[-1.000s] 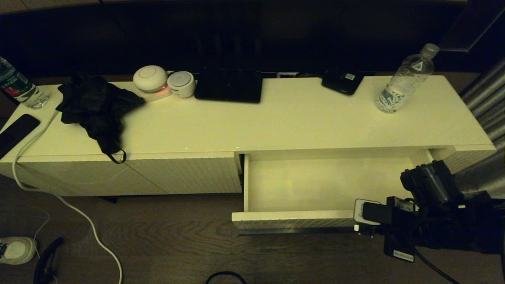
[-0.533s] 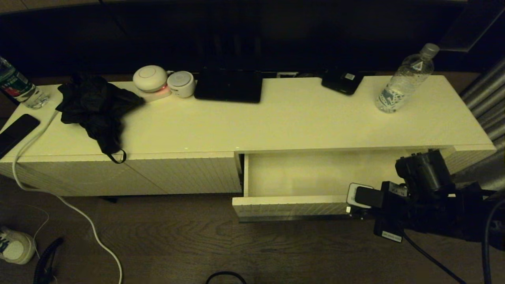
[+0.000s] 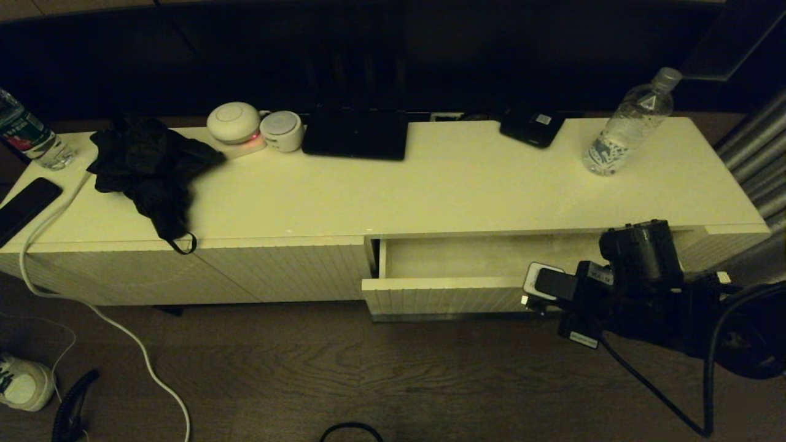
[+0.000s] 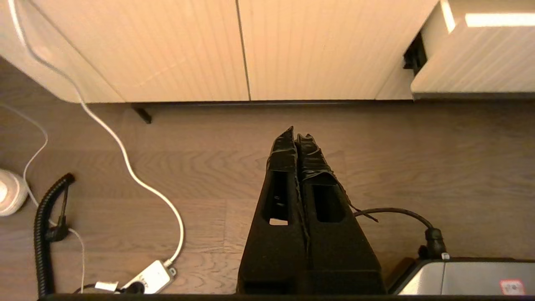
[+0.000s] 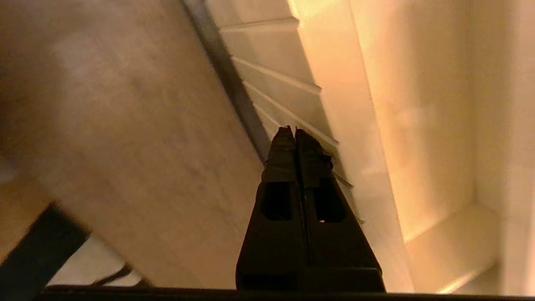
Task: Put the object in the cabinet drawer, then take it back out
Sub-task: Close the drawer
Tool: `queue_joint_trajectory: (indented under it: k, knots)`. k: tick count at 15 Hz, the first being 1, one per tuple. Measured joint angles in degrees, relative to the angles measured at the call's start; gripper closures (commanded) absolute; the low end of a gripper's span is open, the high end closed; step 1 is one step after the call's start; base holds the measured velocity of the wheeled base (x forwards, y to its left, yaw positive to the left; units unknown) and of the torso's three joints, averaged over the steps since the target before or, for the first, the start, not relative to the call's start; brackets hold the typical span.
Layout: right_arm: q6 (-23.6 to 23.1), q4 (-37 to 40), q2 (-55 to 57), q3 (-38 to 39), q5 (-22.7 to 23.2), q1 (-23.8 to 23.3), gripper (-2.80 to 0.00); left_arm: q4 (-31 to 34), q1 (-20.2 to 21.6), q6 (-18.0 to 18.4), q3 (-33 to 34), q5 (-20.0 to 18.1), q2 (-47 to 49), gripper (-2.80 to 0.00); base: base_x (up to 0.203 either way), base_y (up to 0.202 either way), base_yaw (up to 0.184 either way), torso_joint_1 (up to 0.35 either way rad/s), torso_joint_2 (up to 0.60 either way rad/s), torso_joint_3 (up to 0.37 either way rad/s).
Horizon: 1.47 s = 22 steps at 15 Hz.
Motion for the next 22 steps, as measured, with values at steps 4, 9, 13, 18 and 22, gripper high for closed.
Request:
queue_joint_trajectory:
  k: [4, 9, 13, 18, 22]
  knots:
    - [0.0, -3.9, 3.0, -2.9, -2.5, 0.1, 0.0, 0.0, 0.0, 0.0, 0.0, 0.0, 0.0, 0.0, 0.0, 0.0, 0.0, 0.0, 0.0, 0.0]
    - [-0.3, -8.8, 5.9, -6.6, -5.1, 0.4, 0.0, 0.0, 0.0, 0.0, 0.0, 0.0, 0.0, 0.0, 0.0, 0.0, 0.0, 0.0, 0.0, 0.0]
    - [-0.3, -9.7, 7.4, -8.6, -5.8, 0.5, 0.0, 0.0, 0.0, 0.0, 0.0, 0.0, 0.0, 0.0, 0.0, 0.0, 0.0, 0.0, 0.0, 0.0]
    - [-0.4, -8.9, 6.4, -8.3, -5.7, 0.5, 0.0, 0.0, 0.0, 0.0, 0.0, 0.0, 0.0, 0.0, 0.0, 0.0, 0.0, 0.0, 0.0, 0.0]
    - [-0.3, -6.7, 2.3, -5.3, -5.8, 1.3, 0.0, 0.0, 0.0, 0.0, 0.0, 0.0, 0.0, 0.0, 0.0, 0.0, 0.0, 0.0, 0.0, 0.0]
